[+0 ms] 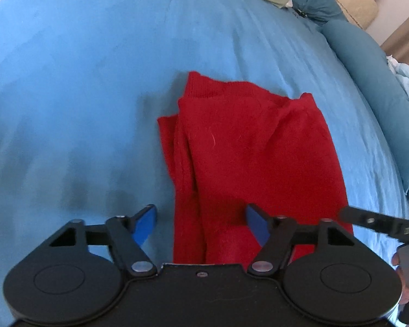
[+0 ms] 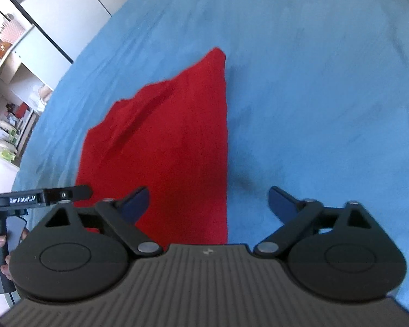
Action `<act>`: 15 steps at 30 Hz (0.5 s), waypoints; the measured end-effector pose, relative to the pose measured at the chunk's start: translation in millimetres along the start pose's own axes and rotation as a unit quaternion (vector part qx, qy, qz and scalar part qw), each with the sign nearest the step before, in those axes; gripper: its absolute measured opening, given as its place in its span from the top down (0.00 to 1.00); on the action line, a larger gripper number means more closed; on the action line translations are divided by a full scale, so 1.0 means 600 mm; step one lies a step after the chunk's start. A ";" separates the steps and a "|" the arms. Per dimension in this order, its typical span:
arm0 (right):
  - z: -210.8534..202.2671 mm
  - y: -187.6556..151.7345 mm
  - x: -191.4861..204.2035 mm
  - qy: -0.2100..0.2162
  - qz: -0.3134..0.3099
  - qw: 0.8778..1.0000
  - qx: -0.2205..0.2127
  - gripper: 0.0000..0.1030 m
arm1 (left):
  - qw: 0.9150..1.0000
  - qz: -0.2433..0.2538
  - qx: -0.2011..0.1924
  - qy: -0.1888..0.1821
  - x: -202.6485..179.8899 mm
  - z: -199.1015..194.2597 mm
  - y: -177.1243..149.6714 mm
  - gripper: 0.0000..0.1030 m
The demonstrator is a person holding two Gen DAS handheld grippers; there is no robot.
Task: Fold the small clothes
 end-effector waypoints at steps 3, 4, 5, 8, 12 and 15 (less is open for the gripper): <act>0.021 0.000 0.000 0.007 -0.001 1.000 0.000 0.12 | 1.000 -0.006 -0.007 -0.010 0.002 0.010 0.002 0.34; 0.023 0.000 0.002 0.007 -0.005 1.000 -0.004 0.13 | 1.000 -0.010 -0.009 -0.014 0.003 0.013 0.003 0.38; 0.025 0.000 0.005 0.008 -0.010 1.000 -0.008 0.14 | 1.000 -0.012 -0.011 -0.019 0.003 0.015 0.004 0.41; 0.026 -0.004 0.014 0.019 -0.027 0.999 -0.007 0.33 | 0.999 -0.011 -0.014 -0.027 -0.001 0.020 0.006 0.56; 0.006 -0.005 0.030 0.017 -0.046 0.998 -0.027 0.57 | 1.000 0.003 -0.028 -0.008 -0.024 0.005 0.009 0.76; -0.026 -0.006 0.041 0.022 -0.052 0.997 -0.055 0.64 | 0.999 0.016 -0.046 0.008 -0.052 -0.020 0.007 0.78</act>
Point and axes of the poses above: each gripper's, at about its wrist camera, not at the fingertips, and z roughly the way its jaws point, x to its left, y to its top, the point moved 2 cm from there along z, roughly the way its jaws point, and after that the axes turned 1 degree about z, right-handed, at the moved point
